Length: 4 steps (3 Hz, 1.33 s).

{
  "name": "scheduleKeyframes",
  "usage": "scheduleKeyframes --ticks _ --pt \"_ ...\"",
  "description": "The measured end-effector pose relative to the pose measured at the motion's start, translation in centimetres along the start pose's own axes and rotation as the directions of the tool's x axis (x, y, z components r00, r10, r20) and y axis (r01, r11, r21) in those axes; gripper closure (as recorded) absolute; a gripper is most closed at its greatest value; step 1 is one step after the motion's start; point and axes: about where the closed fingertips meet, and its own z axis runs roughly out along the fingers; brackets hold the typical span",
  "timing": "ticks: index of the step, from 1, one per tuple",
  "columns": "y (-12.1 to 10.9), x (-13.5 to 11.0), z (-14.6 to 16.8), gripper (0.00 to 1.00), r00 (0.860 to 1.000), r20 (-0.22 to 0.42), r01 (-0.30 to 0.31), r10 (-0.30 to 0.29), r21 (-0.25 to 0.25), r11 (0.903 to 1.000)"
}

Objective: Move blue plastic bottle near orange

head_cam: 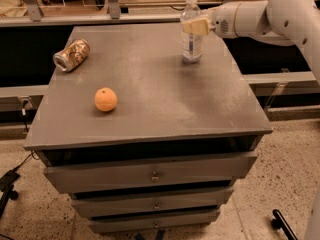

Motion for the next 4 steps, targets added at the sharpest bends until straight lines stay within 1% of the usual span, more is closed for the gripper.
scheduleKeyframes --ticks 1,2,3,4 --pt "0.8 -0.4 0.5 1.00 1.000 0.007 0.003 -0.003 0.011 0.9999" --pt "3.1 -1.8 0.7 1.00 0.997 0.067 -0.040 0.040 -0.005 0.9992" --pt "7.2 -3.8 1.2 1.00 0.983 0.141 -0.105 0.114 -0.071 0.9919" --pt "11.8 -3.9 1.1 1.00 0.982 0.126 -0.124 0.142 -0.141 0.9823"
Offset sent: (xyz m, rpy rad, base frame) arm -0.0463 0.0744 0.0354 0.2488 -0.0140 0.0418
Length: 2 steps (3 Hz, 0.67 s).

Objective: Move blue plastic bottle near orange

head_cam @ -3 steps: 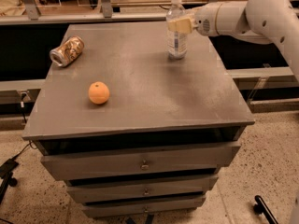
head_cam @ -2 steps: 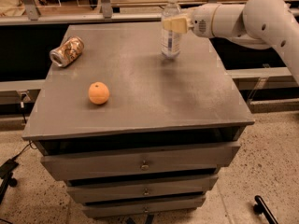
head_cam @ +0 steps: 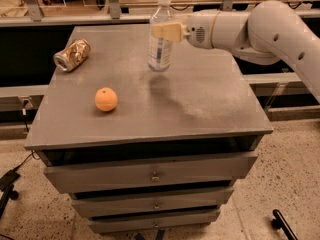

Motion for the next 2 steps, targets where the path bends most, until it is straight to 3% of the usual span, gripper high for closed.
scheduleKeyframes --ticks 1,2 --pt "3.8 0.9 0.7 1.00 0.997 -0.053 0.046 -0.050 -0.072 0.9964" --pt "6.2 1.9 1.1 1.00 0.997 -0.075 0.018 -0.028 -0.120 0.9925"
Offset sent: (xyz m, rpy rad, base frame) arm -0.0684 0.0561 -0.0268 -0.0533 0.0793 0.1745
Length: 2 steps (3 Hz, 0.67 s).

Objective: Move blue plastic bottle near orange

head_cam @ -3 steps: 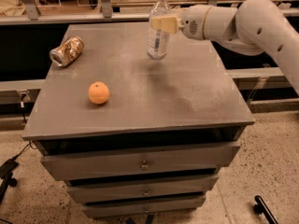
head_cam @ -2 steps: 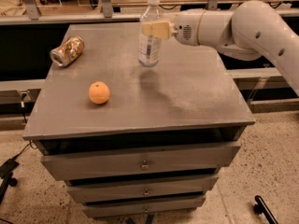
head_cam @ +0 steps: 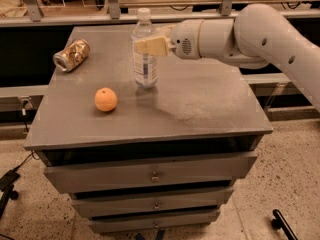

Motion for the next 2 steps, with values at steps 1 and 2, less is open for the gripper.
scheduleKeyframes --ticks 1,2 --pt "1.9 0.8 0.6 1.00 0.998 0.002 -0.057 0.057 -0.056 0.9968" --pt "3.3 1.1 1.0 1.00 0.997 0.017 -0.078 0.080 -0.117 0.9901"
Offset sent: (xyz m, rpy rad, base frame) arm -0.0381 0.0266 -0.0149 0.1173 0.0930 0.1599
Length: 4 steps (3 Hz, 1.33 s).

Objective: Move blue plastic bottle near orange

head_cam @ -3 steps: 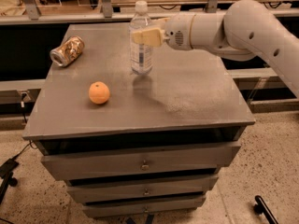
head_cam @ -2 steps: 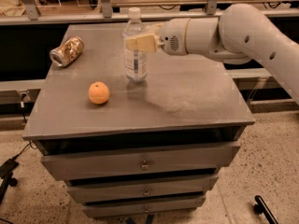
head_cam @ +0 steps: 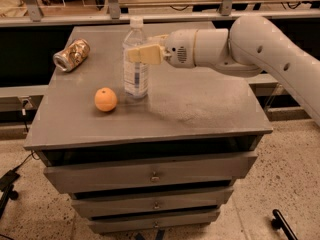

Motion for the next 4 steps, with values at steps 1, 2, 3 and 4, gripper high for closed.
scheduleKeyframes --ticks 1,2,3,4 --pt "1.01 0.15 0.32 1.00 1.000 0.028 0.011 -0.009 -0.064 0.9979" --pt "1.61 0.24 0.42 0.80 0.998 0.053 0.047 -0.041 -0.117 0.9920" --pt "1.80 0.22 0.63 0.57 0.998 0.052 0.048 -0.042 -0.121 0.9915" --pt "1.98 0.18 0.83 0.34 0.998 0.051 0.050 -0.043 -0.126 0.9909"
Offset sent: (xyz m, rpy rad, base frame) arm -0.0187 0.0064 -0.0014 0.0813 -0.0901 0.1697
